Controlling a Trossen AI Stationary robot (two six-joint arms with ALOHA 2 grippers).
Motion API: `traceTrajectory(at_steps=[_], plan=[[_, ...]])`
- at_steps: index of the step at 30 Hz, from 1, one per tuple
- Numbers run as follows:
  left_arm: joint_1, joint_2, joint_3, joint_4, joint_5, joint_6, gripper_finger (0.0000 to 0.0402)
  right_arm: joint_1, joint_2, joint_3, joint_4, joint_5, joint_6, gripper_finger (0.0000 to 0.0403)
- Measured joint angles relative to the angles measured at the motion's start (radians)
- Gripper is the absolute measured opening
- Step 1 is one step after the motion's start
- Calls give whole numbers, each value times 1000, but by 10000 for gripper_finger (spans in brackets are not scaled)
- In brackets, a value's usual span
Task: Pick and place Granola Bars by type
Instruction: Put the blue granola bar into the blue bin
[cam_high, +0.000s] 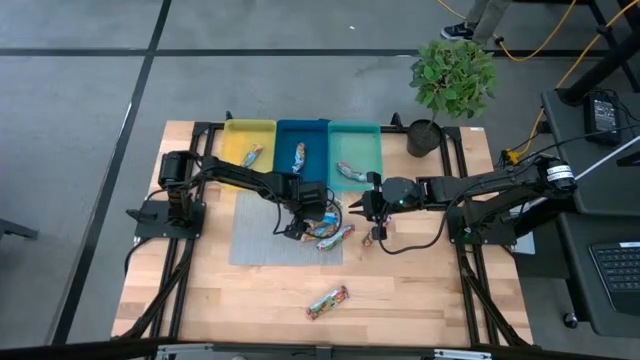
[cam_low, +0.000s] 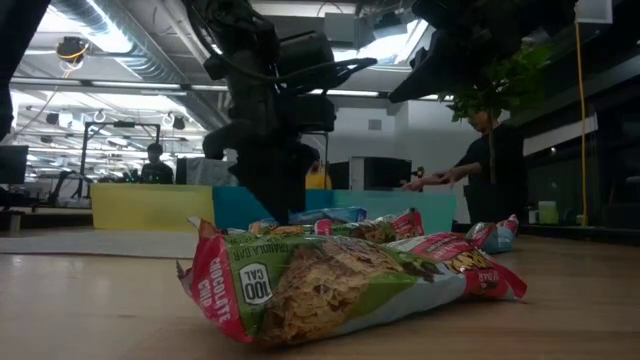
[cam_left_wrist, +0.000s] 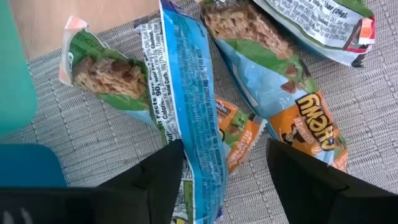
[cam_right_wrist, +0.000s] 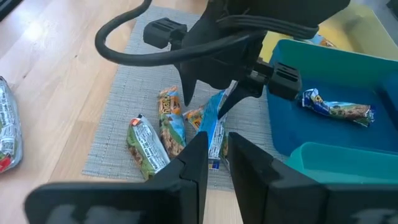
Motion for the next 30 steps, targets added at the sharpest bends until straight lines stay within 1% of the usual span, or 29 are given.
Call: traceTrajectory(at_steps=[4, 8, 19, 22, 26, 30], plan=[[0, 0, 0, -1, 0, -1, 211, 0, 0, 0, 0, 0, 0, 67], [0, 0, 0, -2, -1, -9, 187, 0, 0, 0, 0, 0, 0, 67], [-3, -7, 0, -12, -8, -27, 67, 0, 0, 0, 0, 0, 0, 67], [-5, -19, 0, -28, -11, -26, 42, 0, 0, 0, 0, 0, -2, 67], [-10, -53, 0, -58, -13, -20, 23, 0, 0, 0, 1, 0, -5, 67], [-29, -119, 0, -93, -26, -3, 19, 0, 0, 0, 1, 0, -27, 67]])
